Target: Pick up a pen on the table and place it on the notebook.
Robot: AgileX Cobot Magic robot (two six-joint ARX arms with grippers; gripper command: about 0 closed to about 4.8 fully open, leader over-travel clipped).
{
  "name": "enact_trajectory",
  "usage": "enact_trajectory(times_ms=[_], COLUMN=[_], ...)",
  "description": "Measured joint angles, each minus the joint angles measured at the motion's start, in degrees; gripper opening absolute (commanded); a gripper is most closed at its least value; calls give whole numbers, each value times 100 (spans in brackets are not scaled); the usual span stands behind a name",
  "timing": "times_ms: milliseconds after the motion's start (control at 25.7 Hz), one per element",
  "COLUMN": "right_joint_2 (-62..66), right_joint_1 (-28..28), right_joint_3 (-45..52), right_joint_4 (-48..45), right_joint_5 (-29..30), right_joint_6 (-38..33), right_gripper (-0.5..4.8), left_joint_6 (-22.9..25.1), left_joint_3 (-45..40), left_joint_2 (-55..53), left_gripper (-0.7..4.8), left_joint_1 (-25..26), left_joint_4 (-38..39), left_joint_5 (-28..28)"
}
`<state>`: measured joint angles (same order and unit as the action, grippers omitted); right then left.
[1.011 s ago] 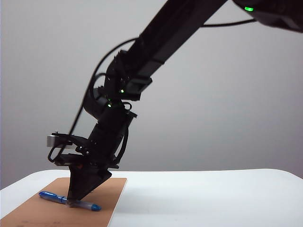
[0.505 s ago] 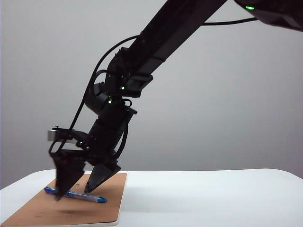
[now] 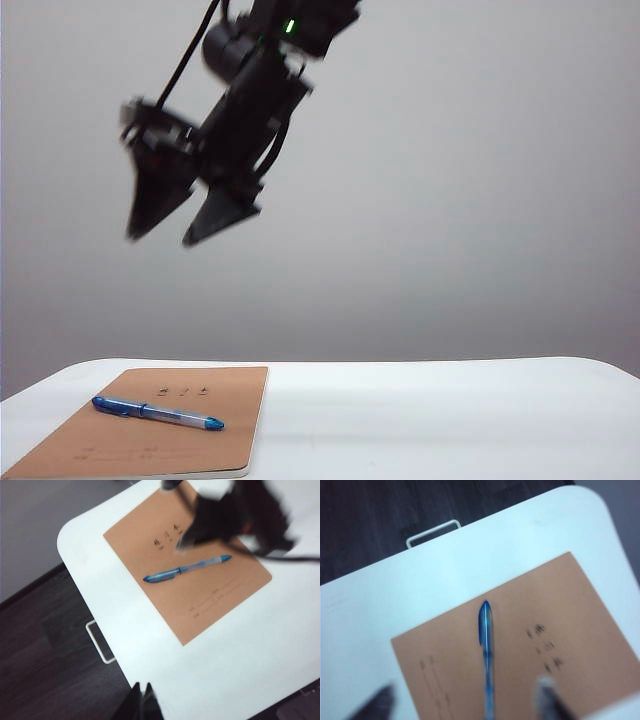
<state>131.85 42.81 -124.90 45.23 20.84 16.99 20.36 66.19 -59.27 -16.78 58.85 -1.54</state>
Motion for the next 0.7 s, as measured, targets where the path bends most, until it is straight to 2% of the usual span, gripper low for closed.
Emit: enact_trajectory(times_ms=[39, 78, 272, 350, 544, 700], right_joint_2=[-289, -428, -1329, -1939, -3158, -3956], right_joint_1=[-142, -223, -879, -1342, -2015, -2448], right_joint_3=[2, 2, 4, 9, -15, 0], right_joint_4=[286, 389, 817, 822, 529, 435], right_joint_5=[-2, -4, -4, 52, 173, 170], right_joint_6=[17, 31, -101, -240, -457, -496], right_gripper=[6, -8, -8, -8, -8, -8], left_joint_6=[0, 0, -2, -66, -323, -498], left_joint_3=[0, 0, -4, -17, -7, -101], left_joint_2=[4, 7, 271, 719, 1504, 2015], left_gripper=[-6, -5, -5, -6, -5, -6], left_joint_1=[0, 0, 0, 4, 4, 2], left_joint_4=[-116, -179, -505, -745, -1193, -1346], left_joint_5=[0, 0, 2, 4, 223, 7])
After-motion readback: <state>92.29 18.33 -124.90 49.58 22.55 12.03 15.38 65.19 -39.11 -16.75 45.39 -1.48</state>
